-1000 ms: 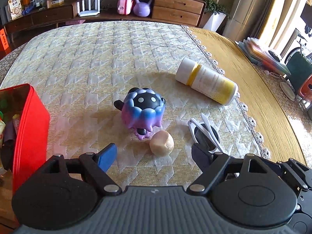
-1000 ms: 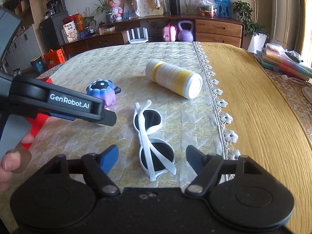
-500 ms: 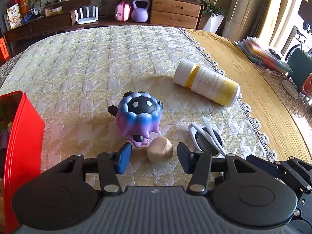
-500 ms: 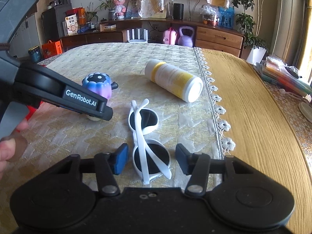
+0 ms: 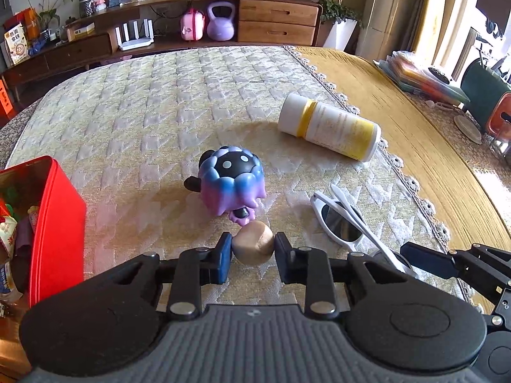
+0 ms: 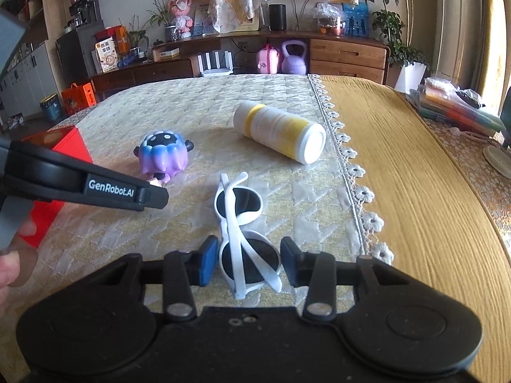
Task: Organize rigid objects
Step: 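Grasp the beige ball with the left gripper while the right gripper grasps the white sunglasses, then carry the ball and sunglasses over the red tin box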
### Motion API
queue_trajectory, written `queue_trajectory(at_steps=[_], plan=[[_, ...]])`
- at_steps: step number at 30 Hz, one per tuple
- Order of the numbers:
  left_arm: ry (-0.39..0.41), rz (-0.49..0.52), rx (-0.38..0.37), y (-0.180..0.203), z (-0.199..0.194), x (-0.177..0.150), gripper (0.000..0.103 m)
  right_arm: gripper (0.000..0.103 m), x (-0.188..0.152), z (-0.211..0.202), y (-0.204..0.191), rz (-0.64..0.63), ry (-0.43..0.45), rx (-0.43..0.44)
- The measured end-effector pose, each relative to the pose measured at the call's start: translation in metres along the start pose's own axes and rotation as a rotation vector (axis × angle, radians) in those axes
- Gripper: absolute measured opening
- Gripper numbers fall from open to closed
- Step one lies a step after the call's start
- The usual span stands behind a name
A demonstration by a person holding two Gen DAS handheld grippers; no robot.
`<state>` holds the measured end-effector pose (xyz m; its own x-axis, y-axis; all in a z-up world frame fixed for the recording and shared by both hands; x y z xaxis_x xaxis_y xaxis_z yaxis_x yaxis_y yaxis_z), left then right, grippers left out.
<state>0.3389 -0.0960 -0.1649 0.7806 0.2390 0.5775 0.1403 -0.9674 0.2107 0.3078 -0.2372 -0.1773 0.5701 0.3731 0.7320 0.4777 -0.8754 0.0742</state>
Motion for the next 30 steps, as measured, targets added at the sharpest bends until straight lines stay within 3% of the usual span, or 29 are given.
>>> queue_trajectory(at_steps=[14,30], plan=[[0.001,0.002,-0.032,-0.029,-0.062,-0.011,0.028,0.041,-0.003,-0.047,-0.021,0.003,0.015,-0.004],[0.021,-0.07,-0.018,-0.096,-0.121,-0.018,0.028,0.041,0.011,-0.089,-0.054,-0.052,0.06,-0.026]])
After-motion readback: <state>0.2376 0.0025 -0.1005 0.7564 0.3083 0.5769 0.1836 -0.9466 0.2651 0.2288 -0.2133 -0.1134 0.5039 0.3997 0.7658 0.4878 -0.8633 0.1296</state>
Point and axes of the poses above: each gripper's, at about its wrist camera, not at the fingertips, and z roughly the way its jaws point, y to its right, x to its top, the point moved 4 cm from there along z, roughly the way its jaws point, and after that the axes turned 14 degrees about -z, right-handed, at the moved point
